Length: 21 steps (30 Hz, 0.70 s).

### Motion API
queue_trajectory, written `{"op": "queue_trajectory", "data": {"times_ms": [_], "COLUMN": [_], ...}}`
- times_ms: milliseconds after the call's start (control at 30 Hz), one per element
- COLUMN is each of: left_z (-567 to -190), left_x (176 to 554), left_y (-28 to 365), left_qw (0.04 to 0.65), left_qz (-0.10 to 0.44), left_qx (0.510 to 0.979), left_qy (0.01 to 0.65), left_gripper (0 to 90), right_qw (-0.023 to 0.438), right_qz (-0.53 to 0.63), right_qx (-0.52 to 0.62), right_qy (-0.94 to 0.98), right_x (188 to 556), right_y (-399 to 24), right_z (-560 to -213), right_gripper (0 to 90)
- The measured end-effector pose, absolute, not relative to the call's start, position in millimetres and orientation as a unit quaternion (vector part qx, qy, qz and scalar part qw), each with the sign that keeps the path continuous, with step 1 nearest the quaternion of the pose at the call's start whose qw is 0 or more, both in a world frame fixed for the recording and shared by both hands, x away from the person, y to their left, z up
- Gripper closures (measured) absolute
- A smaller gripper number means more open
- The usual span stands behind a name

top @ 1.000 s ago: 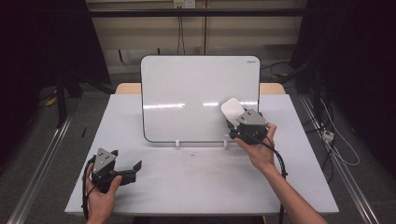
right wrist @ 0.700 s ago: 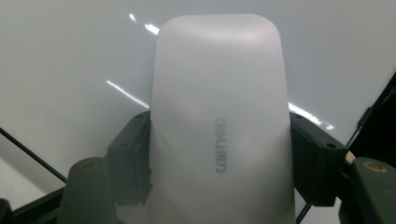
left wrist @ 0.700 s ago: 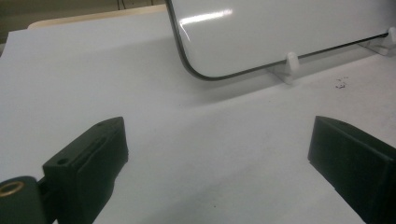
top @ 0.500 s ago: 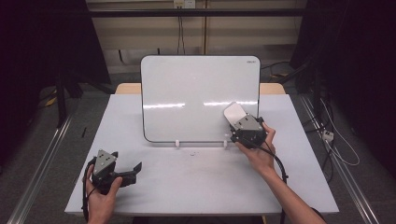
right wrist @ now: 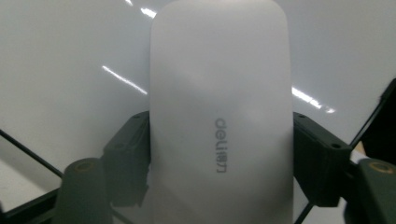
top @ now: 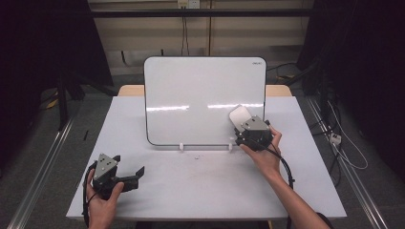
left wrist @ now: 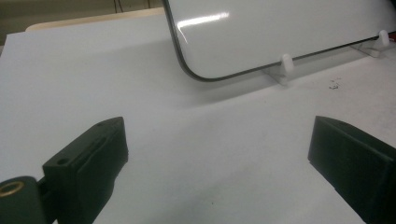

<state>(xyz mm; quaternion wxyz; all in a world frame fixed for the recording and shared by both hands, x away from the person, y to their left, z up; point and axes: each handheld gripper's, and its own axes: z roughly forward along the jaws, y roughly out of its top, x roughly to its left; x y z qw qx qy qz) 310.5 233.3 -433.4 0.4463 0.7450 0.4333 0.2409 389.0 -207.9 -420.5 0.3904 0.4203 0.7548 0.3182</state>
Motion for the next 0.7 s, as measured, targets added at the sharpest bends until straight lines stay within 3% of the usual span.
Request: {"op": "queue_trajectory", "data": {"times_ms": [233,700], "left_z": [-432.9,-431.0], "left_x": [312.7,317.5], "left_y": [231.8,226.4], "left_qw": [0.450,0.460], "left_qz": [0.237,0.229], "left_qx": [0.746,0.751], "left_qy": [0.430,0.415], "left_gripper": [4.5,4.4], "right_qw": [0.331,0.315], "right_qz": [0.351,0.369], "right_qx": [0.446,0.460], "right_qy": [0.754,0.744], "right_x": [388.2,355.9], "right_y": [-214.9,-240.7], "right_z": [-418.0,-415.3], "right_gripper": [5.6,9.4]}}
